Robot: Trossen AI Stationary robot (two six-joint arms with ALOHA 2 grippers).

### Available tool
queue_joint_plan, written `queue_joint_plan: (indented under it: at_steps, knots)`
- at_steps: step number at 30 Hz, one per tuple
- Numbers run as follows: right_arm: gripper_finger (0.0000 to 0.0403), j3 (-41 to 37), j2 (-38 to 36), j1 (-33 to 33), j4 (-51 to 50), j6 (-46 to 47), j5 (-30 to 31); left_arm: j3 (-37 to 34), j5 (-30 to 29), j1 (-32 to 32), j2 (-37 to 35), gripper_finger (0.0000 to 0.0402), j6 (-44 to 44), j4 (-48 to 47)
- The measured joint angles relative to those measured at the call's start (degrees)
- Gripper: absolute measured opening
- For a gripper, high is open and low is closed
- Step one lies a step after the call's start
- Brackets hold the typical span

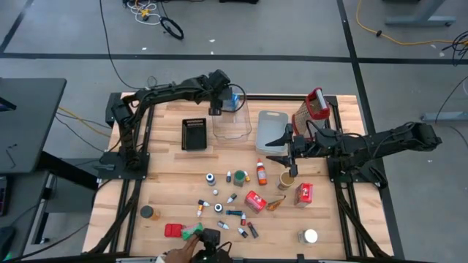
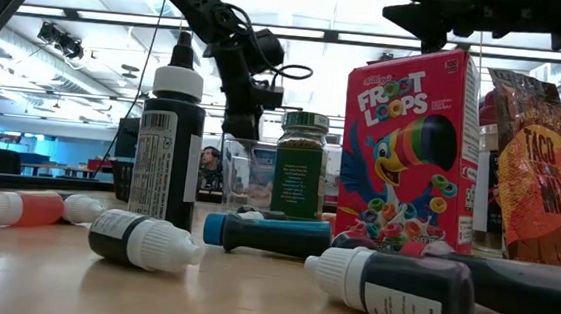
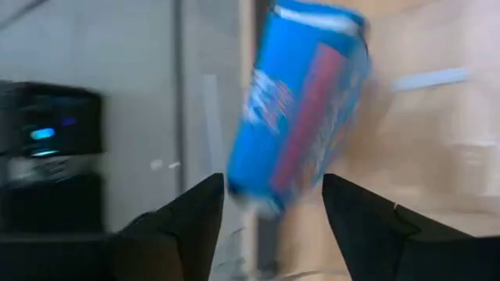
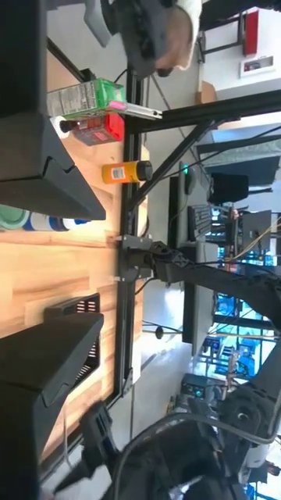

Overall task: Pick & Place Kitchen Items
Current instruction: Put the blue cereal box into the transparent bin, then put the green cereal box into the transparent bin

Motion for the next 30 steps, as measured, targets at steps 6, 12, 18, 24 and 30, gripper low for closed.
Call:
queue_joint_plan:
  at_steps: [6, 12, 18, 24, 30]
  knots:
    - [0.0214, 0.0, 0.0, 0.0, -1.2, 0.0, 0.0, 0.0, -3.2, -1.4, 0.0, 0.0242, 1.9, 1.8]
    - [0.0214, 0.0, 0.0, 0.0, -1.5, 0.0, 0.0, 0.0, -5.7, -3.5, -0.1, 0.0242, 2.7, 2.4]
    - [0.0214, 0.0, 0.0, 0.0, -1.5, 0.0, 0.0, 0.0, -6.1, -4.7, -0.5, 0.0242, 2.7, 2.7]
    - [0.0214, 0.0, 0.0, 0.0, -1.5, 0.0, 0.0, 0.0, -6.3, -6.5, -4.0, 0.0242, 0.6, 2.6]
    - [0.0214, 0.0, 0.0, 0.0, -1.5, 0.0, 0.0, 0.0, -5.5, -9.6, -13.4, 0.0242, -7.2, 2.0]
